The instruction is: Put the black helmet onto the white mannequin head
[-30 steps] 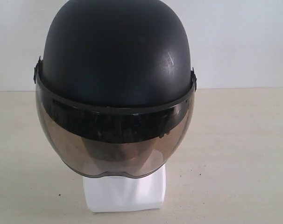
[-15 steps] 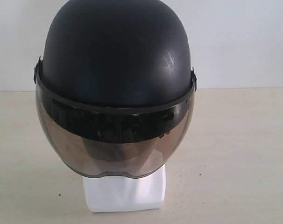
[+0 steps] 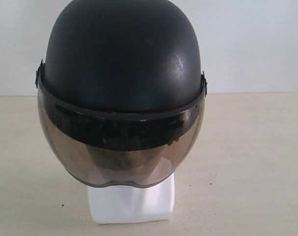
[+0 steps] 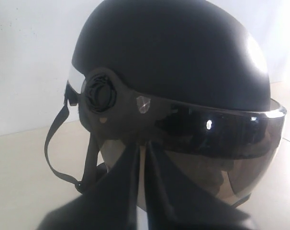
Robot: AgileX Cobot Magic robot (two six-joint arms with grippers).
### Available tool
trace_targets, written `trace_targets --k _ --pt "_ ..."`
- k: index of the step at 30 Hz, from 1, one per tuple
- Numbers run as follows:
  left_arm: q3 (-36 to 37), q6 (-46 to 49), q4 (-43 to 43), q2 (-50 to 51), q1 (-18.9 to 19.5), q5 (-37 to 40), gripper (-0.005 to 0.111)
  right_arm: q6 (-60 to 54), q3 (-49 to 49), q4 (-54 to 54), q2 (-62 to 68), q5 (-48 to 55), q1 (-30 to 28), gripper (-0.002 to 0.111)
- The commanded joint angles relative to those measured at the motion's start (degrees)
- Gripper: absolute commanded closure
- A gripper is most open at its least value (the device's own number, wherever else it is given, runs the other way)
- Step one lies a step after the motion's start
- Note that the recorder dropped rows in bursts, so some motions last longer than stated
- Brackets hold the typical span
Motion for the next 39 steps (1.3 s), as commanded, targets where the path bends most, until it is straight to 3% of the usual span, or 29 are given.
trace_targets --k 1,39 --pt "0.2 -0.5 -0.8 -0.3 -0.5 -0.6 0.102 1.9 0.0 -0.1 -0.4 1.2 -0.9 0.108" --pt "0.2 -0.5 -0.8 -0.3 -0.5 -0.6 0.102 4.1 0.0 0.1 -0.4 0.9 -0.8 0.108"
